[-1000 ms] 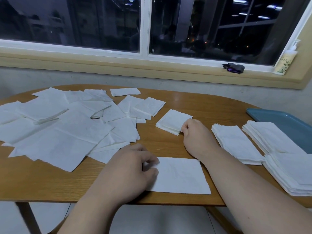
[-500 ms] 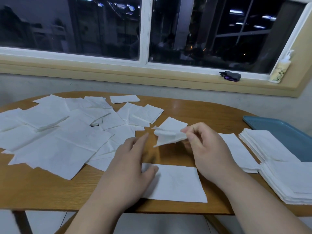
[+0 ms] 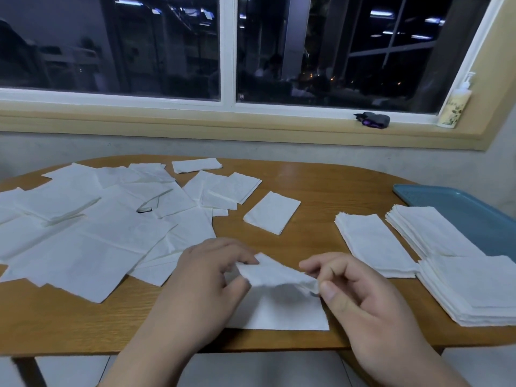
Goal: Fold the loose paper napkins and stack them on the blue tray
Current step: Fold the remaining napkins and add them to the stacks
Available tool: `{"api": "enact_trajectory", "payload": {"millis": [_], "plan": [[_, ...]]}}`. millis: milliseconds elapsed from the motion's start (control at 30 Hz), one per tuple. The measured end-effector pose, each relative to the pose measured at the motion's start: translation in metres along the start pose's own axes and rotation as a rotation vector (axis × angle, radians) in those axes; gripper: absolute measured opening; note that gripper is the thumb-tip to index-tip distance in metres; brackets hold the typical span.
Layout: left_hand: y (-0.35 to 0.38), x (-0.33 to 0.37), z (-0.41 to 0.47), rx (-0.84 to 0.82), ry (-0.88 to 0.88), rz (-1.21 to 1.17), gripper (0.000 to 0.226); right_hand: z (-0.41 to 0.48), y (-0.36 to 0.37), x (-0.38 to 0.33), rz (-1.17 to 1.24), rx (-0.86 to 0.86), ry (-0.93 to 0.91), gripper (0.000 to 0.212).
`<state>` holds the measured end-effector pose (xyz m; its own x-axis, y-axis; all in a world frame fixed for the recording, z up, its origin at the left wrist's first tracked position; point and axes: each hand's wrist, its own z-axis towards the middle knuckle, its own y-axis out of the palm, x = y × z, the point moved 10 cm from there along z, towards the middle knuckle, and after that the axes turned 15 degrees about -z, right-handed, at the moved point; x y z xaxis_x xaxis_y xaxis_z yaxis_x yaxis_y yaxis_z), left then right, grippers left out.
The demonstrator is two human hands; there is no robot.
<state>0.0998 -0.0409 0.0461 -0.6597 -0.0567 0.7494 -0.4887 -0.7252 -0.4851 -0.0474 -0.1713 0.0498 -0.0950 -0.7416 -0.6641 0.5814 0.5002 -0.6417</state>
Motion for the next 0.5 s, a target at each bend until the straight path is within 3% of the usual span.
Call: {"api": "enact_trajectory", "payload": {"millis": [133, 200, 300, 400, 500], "plan": [[0.004, 0.021, 0.001, -0.042, 0.071, 0.129, 0.029, -0.003, 0.005, -0.010, -0.179, -0.140, -0.030, 0.064], [0.006, 0.027, 0.001, -0.062, 0.088, 0.145, 0.028, 0.000, 0.004, -0.025, -0.298, -0.099, -0.109, 0.075], [0.010, 0.036, 0.000, -0.072, 0.114, 0.147, 0.017, 0.004, -0.005, -0.030, -0.360, 0.081, -0.158, 0.056], [0.001, 0.038, -0.002, 0.006, 0.054, 0.063, 0.018, 0.002, -0.026, -0.026, -0.274, 0.255, -0.081, 0.031], [0.001, 0.028, -0.007, 0.016, -0.084, -0.093, 0.029, 0.002, -0.041, -0.011, -0.048, 0.334, 0.068, 0.031]]}}
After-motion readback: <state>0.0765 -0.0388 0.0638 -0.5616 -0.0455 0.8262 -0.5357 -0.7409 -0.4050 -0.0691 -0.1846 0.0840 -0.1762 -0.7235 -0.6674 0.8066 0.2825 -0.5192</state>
